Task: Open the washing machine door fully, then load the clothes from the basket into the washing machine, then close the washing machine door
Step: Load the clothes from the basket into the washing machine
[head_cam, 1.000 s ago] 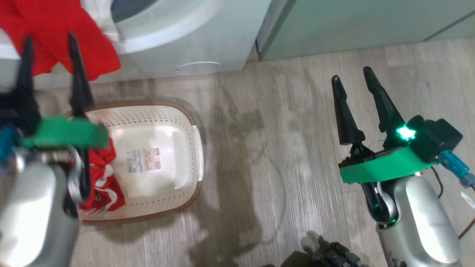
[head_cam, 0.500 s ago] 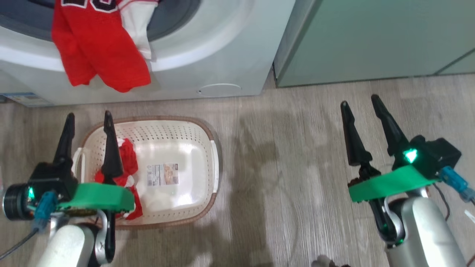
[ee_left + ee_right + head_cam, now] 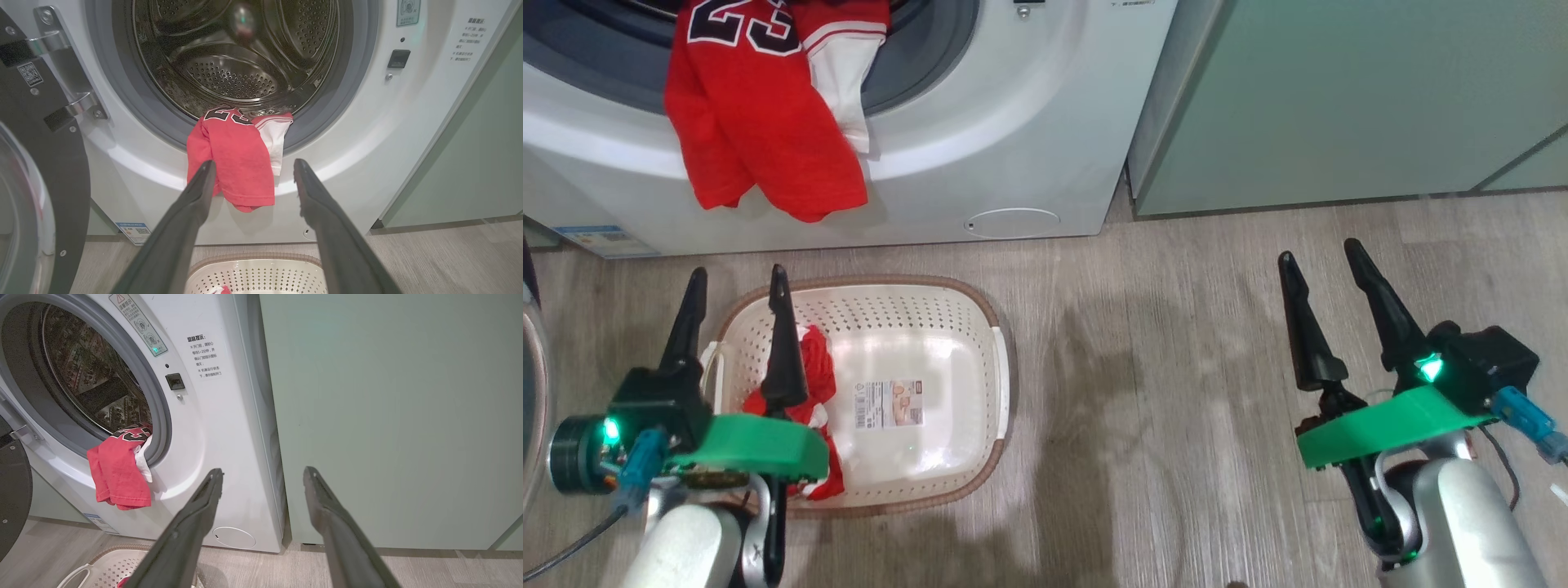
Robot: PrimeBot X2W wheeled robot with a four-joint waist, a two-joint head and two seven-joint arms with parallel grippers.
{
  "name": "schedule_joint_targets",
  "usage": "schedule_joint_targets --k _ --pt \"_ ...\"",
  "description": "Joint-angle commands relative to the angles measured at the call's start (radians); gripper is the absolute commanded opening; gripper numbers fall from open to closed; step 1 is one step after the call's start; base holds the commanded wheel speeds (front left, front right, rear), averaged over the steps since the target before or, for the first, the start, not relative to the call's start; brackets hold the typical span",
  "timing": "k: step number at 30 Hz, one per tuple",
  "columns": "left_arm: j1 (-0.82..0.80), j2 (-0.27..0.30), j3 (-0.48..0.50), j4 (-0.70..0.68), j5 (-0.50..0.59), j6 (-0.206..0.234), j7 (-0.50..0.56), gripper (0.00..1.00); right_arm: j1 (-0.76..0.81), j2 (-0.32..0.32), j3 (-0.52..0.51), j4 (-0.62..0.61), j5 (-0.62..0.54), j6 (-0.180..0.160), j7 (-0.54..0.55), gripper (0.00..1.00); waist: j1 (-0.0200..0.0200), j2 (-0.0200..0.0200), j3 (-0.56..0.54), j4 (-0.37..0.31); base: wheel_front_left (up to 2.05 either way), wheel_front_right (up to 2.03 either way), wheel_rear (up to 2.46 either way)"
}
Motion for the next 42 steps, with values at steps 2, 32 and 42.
schedule_joint_targets --k 2,32,42 --pt "-0.017 0.018 0.035 -0.026 -0.007 -0.002 -0.003 1.0 0.006 0.001 0.024 -0.041 -0.007 0.0 0.004 1.0 0.0001 -0.0001 0.0 0.0 0.0 0.0 0.0" --pt "-0.475 0.058 0.065 0.442 -0.207 -0.19 0.25 1.0 -0.094 0.001 0.083 -0.031 0.051 0.0 -0.051 1.0 0.0001 -0.0001 0.218 -0.089 0.0 0.0 0.0" --pt "-0.643 0.126 0.096 0.616 -0.227 -0.216 0.31 1.0 -0.134 0.001 0.11 0.022 0.079 0.0 -0.084 1.0 0.0001 -0.0001 0.252 -0.118 0.0 0.0 0.0"
